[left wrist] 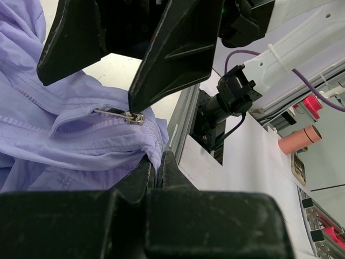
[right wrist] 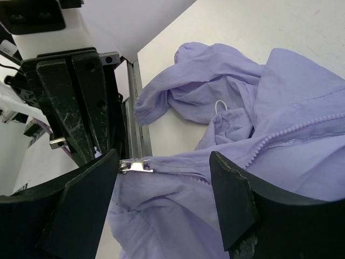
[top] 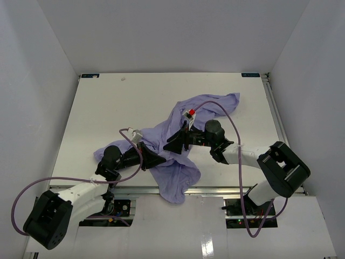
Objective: Zip up the jacket
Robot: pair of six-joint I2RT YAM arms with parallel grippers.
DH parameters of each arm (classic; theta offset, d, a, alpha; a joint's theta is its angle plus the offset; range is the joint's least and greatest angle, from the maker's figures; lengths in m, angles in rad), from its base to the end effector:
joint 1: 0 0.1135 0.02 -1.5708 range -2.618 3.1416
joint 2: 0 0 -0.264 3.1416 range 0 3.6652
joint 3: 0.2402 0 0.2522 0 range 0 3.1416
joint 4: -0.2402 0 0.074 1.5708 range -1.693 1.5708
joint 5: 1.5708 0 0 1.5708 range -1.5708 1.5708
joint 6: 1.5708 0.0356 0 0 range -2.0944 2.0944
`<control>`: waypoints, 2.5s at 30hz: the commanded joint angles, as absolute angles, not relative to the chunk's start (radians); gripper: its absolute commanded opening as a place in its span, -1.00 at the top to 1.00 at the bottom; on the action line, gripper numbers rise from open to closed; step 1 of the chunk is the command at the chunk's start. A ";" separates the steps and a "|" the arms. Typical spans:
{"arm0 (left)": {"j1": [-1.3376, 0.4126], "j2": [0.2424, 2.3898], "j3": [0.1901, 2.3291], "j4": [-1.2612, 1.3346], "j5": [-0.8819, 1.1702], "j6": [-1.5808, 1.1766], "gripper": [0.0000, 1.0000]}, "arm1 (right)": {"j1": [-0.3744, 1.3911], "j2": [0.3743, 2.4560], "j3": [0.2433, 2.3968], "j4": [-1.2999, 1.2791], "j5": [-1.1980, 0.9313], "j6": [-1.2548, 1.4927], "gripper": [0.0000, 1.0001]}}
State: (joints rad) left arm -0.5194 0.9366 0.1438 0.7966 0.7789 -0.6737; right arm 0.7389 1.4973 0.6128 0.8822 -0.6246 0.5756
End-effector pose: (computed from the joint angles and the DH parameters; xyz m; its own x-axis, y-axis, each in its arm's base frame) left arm 0.1417 -0.1099 0.1942 -0.5983 -0.1694 -0.7832 0.7547 0.2092 -0.6218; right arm 0.2115 0.2209 0.2251 -0.5341 0.1107 -0.8381 -0.8200 0.1735 0.5455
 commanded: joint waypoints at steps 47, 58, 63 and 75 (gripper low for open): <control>-0.522 0.963 0.130 0.799 0.759 -0.583 1.00 | 0.865 1.495 0.531 1.164 -0.488 0.675 0.61; -0.522 0.967 0.132 0.779 0.752 -0.586 1.00 | 0.867 1.479 0.526 1.175 -0.500 0.647 0.27; -0.522 0.968 0.130 0.780 0.753 -0.585 1.00 | 0.865 1.499 0.549 1.177 -0.504 0.632 0.26; -0.522 0.965 0.130 0.779 0.753 -0.586 1.00 | 0.865 1.504 0.567 1.158 -0.482 0.610 0.37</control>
